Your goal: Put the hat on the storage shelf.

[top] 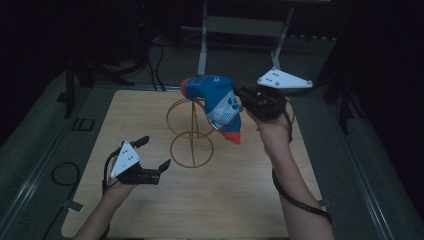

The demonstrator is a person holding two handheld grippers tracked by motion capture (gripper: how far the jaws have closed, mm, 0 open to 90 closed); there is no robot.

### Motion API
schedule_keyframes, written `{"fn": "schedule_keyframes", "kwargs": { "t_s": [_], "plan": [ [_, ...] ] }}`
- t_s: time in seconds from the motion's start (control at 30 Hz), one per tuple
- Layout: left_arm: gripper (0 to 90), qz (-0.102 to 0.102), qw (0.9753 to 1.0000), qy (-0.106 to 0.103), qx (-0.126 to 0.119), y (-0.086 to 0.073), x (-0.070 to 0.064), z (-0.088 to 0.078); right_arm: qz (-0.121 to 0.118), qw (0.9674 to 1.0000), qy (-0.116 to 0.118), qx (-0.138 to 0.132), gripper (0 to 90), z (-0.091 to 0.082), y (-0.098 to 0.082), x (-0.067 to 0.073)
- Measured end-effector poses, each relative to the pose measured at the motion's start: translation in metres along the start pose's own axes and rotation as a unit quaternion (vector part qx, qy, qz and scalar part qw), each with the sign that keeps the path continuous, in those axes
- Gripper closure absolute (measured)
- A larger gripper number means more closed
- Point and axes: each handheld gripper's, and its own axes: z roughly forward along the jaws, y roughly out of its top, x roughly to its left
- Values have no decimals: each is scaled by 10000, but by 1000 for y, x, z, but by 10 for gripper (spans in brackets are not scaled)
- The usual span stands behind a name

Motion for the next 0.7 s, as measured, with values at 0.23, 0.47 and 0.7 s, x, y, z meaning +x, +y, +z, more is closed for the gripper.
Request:
{"fn": "schedule_keyframes", "kwargs": {
  "t_s": [0.23, 0.47, 0.7],
  "plan": [
    [26, -355, 9984, 444, 64, -44, -6, -5, -77, 9995, 236, 209, 900, 48, 9, 19],
    [26, -464, 9969, 623, 117, -59, -6, -11, -138, 9976, 532, 425, 900, 80, 10, 38],
    [26, -535, 9964, 647, 137, -66, -5, -10, -117, 9944, 831, 638, 900, 109, 4, 51]
  ]
}}
